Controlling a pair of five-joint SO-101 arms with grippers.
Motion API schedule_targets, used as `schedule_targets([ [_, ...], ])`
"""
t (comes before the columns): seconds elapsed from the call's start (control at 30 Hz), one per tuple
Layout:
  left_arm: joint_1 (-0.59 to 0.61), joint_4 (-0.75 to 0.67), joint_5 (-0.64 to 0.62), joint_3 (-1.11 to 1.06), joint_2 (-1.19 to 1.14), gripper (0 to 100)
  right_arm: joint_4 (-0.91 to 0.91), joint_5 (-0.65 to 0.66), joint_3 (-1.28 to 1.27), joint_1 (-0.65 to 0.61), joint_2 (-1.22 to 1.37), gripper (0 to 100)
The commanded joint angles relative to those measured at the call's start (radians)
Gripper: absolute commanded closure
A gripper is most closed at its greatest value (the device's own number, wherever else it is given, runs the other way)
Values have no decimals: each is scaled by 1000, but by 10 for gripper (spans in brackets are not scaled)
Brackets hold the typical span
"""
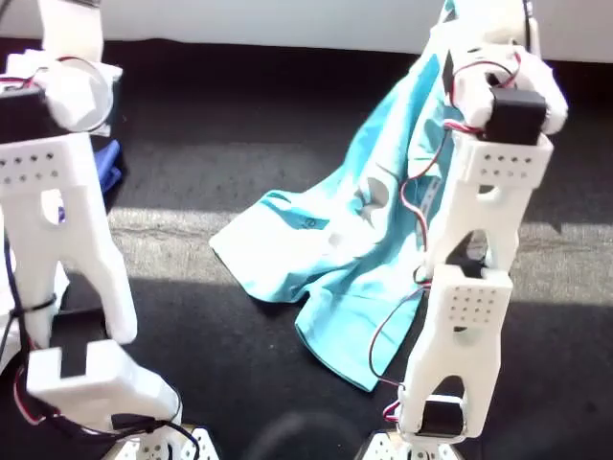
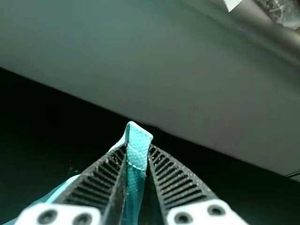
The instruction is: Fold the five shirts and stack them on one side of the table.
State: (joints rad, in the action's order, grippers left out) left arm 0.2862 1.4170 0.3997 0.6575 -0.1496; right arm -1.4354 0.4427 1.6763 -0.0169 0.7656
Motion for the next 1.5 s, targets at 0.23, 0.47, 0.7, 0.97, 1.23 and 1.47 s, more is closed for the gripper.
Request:
schedule_targets([
  [0.23, -185, -40, -207, 5, -306, 894, -58, 3, 90, 67, 226, 992],
  [0.47, -338, -34, -213, 27, -532, 833, -200, 3, 90, 151, 390, 992],
  [0.7, -371, -26, -213, 61, -691, 833, -266, 2, 91, 219, 412, 989],
  [0.97, -357, 95, -209, 53, -705, 991, -325, 2, 91, 242, 410, 684],
  [1.23, -240, 106, -209, -127, -693, 990, -325, -72, 90, 245, 302, 685],
  [1.47, -119, 292, -195, -162, -570, 990, -325, -101, 90, 197, 232, 685],
])
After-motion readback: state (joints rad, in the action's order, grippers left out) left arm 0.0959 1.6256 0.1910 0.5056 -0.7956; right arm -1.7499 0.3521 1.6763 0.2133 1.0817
